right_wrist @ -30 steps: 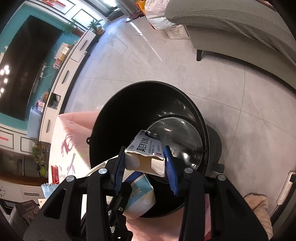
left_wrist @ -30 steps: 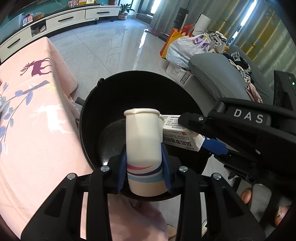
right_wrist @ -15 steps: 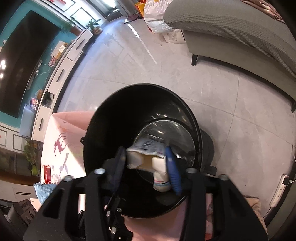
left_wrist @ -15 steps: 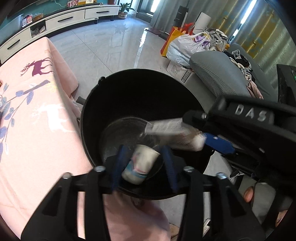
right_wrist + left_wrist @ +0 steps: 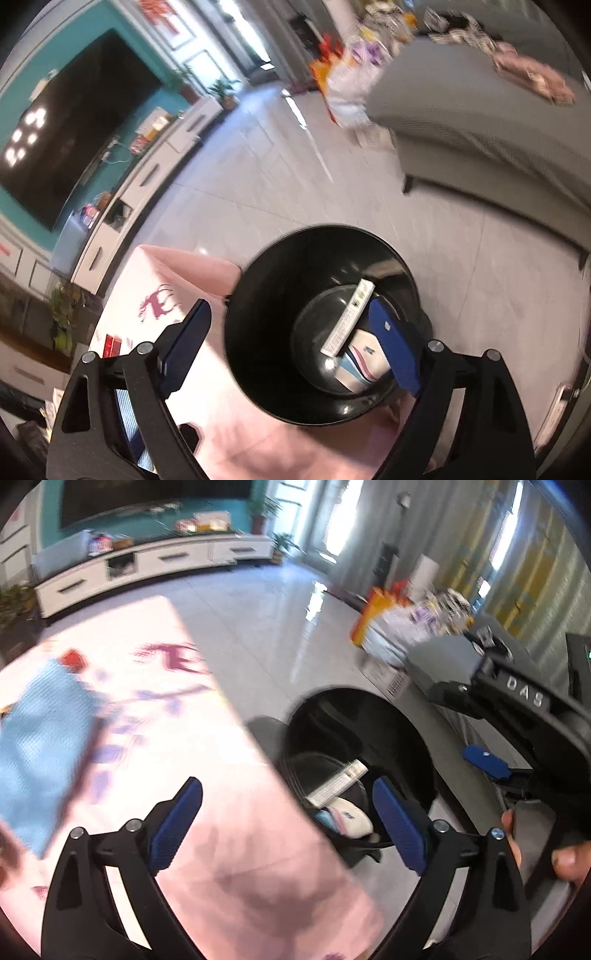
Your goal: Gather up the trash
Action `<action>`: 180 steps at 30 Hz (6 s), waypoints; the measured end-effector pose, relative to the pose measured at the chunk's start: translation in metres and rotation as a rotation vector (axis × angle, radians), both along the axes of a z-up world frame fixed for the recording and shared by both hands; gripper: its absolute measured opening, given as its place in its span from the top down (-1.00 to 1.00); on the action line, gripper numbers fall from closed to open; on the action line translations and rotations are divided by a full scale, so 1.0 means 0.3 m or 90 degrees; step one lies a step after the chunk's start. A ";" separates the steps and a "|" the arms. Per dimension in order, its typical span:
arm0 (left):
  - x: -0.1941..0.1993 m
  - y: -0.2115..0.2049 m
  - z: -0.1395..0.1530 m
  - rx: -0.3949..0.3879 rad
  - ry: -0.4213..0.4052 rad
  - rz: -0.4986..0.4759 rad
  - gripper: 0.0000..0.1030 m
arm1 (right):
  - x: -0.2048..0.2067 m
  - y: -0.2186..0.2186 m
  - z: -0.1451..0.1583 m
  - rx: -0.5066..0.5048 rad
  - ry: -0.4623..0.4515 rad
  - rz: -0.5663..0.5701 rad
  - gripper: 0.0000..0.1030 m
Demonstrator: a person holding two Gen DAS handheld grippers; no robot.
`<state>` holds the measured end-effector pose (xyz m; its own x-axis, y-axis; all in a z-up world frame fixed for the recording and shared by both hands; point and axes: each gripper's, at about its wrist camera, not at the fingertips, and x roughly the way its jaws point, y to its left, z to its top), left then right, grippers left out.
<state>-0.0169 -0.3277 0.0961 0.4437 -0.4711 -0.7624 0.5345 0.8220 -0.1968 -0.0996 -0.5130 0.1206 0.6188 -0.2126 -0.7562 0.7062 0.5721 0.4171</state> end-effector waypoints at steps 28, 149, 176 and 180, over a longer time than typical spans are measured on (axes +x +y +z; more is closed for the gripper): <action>0.074 1.147 0.091 -0.008 -0.113 0.467 -0.94 | 0.312 1.024 0.088 -0.336 -0.105 0.498 -0.94; 0.117 1.329 0.015 -0.072 0.048 0.495 -0.88 | 0.281 1.171 -0.083 -0.067 0.089 0.726 -0.79; 0.149 1.342 -0.111 -0.080 0.173 0.423 -0.88 | 0.325 1.321 -0.313 -0.185 0.160 0.650 0.52; 0.151 1.322 -0.134 -0.064 0.180 0.409 -0.89 | 0.340 1.262 -0.286 -0.110 0.142 0.657 0.81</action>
